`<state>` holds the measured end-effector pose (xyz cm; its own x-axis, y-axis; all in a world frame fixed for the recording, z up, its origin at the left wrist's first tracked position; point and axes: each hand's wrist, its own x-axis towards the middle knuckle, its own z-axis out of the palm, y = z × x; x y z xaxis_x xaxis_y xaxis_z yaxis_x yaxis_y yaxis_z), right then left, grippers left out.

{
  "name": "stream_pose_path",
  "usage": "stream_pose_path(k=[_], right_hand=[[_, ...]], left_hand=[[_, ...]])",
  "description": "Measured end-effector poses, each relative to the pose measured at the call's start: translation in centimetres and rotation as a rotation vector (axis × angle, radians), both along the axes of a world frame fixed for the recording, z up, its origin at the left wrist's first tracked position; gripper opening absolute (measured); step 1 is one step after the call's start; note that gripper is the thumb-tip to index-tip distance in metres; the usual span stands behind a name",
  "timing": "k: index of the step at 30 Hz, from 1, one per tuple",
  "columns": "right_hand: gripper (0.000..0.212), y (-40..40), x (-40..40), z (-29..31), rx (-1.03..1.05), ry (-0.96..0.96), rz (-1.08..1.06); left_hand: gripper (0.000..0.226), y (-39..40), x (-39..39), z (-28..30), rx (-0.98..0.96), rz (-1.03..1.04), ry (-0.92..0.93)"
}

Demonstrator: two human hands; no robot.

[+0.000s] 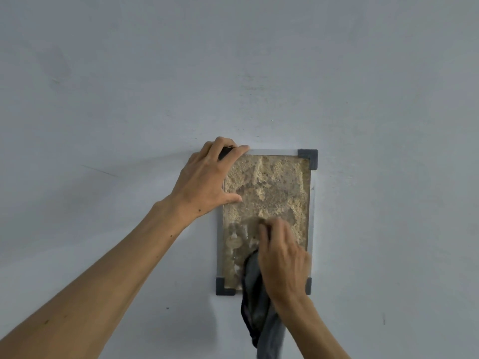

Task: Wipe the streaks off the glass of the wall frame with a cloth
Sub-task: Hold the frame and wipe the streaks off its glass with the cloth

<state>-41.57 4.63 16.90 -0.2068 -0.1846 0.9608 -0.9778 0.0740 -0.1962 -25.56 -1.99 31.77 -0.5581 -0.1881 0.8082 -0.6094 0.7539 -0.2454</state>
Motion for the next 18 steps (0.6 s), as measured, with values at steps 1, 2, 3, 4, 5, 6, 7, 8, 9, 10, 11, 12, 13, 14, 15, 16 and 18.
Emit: stream_pose_path(k=[1, 2, 3, 4, 5, 6, 7, 8, 9, 10, 11, 12, 13, 14, 15, 16, 18], right_hand=[[0.018, -0.1, 0.6, -0.2, 0.038, 0.092, 0.016], [0.020, -0.1, 0.8, -0.2, 0.071, 0.170, 0.020], [0.023, 0.1, 0.7, 0.3, 0.087, 0.210, 0.025], [0.023, 0.3, 0.3, 1.1, 0.085, 0.212, 0.037], [0.022, 0.4, -0.2, 2.1, 0.063, 0.191, 0.047], [0.019, 0.3, -0.8, 2.8, 0.033, 0.169, 0.044], [0.017, 0.2, -1.2, 3.2, 0.021, 0.161, 0.047], [0.016, 0.1, -1.5, 3.2, 0.031, 0.180, 0.070], [0.016, 0.0, -1.5, 2.8, 0.058, 0.231, 0.108], [0.016, 0.0, -1.5, 2.1, 0.097, 0.300, 0.147], [0.016, 0.2, -1.6, 1.3, 0.147, 0.372, 0.173], [0.015, 0.4, -1.7, 0.8, 0.190, 0.442, 0.173], [0.011, 0.5, -2.0, 0.8, 0.217, 0.493, 0.158], [0.008, 0.6, -2.2, 1.3, 0.221, 0.516, 0.146], [0.007, 0.5, -2.2, 2.3, 0.208, 0.506, 0.139], [0.008, 0.3, -2.2, 3.4, 0.179, 0.470, 0.131], [0.013, 0.1, -2.0, 4.7, 0.110, 0.395, 0.133]], left_hand=[[0.105, -0.1, 0.1, 0.0, -0.004, 0.011, 0.004], [0.106, -0.2, 0.2, -0.1, -0.012, 0.023, 0.011], [0.107, -0.3, 0.3, -0.1, -0.019, 0.029, 0.018], [0.108, -0.4, 0.3, -0.2, -0.022, 0.032, 0.023], [0.108, -0.5, 0.4, -0.2, -0.021, 0.031, 0.028], [0.109, -0.6, 0.4, -0.2, -0.017, 0.029, 0.031], [0.109, -0.7, 0.3, -0.2, -0.013, 0.027, 0.032], [0.110, -0.7, 0.3, -0.1, -0.011, 0.024, 0.031], [0.110, -0.7, 0.3, -0.1, -0.010, 0.020, 0.032], [0.110, -0.8, 0.4, -0.1, -0.007, 0.013, 0.035], [0.110, -0.8, 0.4, -0.1, -0.002, 0.004, 0.038], [0.110, -0.9, 0.4, -0.1, 0.004, -0.005, 0.042], [0.110, -0.9, 0.4, -0.1, 0.012, -0.014, 0.044], [0.109, -0.9, 0.4, -0.1, 0.020, -0.022, 0.046], [0.109, -0.9, 0.5, -0.2, 0.026, -0.030, 0.049], [0.109, -0.9, 0.6, -0.2, 0.031, -0.038, 0.051], [0.109, -0.9, 0.8, -0.1, 0.045, -0.056, 0.057]])
